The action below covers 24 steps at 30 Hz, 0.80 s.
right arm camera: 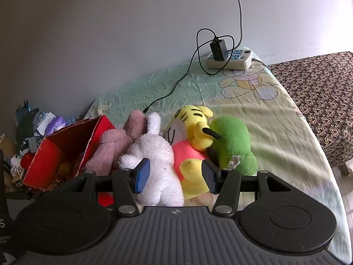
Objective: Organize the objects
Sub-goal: 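Move the right gripper toward the white bunny plush in the pile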
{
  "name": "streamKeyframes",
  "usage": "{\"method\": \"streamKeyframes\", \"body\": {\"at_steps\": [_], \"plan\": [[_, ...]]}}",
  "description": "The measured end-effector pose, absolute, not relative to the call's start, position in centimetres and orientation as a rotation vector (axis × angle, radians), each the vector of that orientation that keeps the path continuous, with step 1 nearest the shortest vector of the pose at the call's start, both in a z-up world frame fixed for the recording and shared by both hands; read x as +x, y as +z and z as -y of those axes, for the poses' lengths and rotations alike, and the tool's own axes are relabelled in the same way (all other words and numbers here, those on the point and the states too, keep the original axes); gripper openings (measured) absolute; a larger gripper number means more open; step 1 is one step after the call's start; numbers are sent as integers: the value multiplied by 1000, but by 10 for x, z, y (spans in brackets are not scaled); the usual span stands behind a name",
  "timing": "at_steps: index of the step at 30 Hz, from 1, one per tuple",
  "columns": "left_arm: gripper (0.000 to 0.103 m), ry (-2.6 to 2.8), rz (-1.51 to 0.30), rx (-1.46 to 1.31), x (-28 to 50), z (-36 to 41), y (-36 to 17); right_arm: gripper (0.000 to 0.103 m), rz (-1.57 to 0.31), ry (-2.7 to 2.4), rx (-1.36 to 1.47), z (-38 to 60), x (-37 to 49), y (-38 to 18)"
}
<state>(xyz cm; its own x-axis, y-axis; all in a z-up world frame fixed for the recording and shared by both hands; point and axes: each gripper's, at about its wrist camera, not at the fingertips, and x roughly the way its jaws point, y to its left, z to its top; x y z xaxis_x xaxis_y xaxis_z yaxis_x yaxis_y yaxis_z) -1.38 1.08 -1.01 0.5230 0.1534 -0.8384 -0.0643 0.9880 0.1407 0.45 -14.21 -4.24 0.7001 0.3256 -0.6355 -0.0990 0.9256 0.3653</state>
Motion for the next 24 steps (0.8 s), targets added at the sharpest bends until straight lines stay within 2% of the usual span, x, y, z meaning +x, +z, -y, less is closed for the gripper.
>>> {"method": "streamKeyframes", "body": {"at_steps": [8, 13, 20, 24], "plan": [[103, 104, -1002, 90, -12, -9, -7, 55, -757, 258, 343, 148, 7, -42], [102, 18, -929, 9, -13, -20, 7, 54, -743, 278, 363, 153, 13, -39], [102, -215, -905, -187, -2, -40, 11, 38, -745, 349, 451, 162, 32, -37], [103, -256, -896, -274, 3, -45, 10, 37, -769, 404, 477, 162, 43, -45]]}}
